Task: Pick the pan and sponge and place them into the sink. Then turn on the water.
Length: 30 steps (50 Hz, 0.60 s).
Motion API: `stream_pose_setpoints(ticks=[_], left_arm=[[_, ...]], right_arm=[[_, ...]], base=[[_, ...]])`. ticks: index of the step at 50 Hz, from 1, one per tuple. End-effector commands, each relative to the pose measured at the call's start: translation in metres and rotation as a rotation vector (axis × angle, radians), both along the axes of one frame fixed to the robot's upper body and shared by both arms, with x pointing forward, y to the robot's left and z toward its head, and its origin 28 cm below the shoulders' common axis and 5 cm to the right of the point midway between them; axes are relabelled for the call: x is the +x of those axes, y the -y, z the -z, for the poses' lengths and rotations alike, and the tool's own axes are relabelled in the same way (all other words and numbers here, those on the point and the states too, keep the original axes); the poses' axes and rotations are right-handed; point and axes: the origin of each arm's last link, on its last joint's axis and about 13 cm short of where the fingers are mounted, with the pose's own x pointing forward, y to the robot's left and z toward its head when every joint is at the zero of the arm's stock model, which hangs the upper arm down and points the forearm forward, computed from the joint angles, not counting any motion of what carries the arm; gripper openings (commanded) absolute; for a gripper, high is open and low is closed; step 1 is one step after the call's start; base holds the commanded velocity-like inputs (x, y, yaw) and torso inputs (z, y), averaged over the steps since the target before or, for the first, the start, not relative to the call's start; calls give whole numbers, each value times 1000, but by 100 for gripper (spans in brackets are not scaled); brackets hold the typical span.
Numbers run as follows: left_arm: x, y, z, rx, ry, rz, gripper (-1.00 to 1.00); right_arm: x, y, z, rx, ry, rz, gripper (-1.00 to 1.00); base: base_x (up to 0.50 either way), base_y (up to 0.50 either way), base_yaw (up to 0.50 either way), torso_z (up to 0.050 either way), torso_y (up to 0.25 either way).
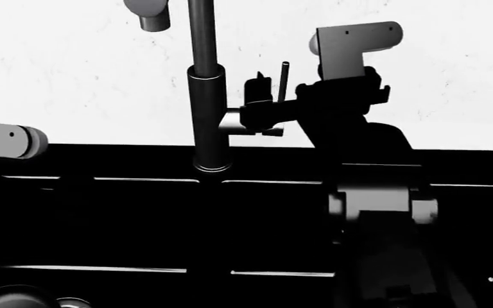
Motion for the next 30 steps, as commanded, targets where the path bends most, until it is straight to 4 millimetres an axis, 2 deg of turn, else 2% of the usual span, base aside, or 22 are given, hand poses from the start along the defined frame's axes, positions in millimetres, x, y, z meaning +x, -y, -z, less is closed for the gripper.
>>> stream_pose_setpoints(ticks=[1,5,19,26,27,30], left_arm=[[0,-3,-3,0,10,-5,100],[1,-5,-5,16,35,-2,100],[8,-5,-5,14,47,0,100],[5,-6,-9,9,53,-1,100],[-1,-14,-17,8,58,0,100],[-2,-8,-19,12,57,3,100]], right_arm=[[0,-2,-2,4,-18,-7,100],[1,-2,-4,7,-15,-7,100],[2,-2,-10,1,1,-5,100],[4,-2,-25,-16,27,-11,100],[4,-2,-28,-18,34,-10,100],[5,-2,-34,-21,51,-6,100]], base=[[0,0,0,0,0],[0,0,0,0,0],[0,0,0,24,-136],[0,0,0,25,-140],[0,0,0,25,-133],[0,0,0,25,-133]])
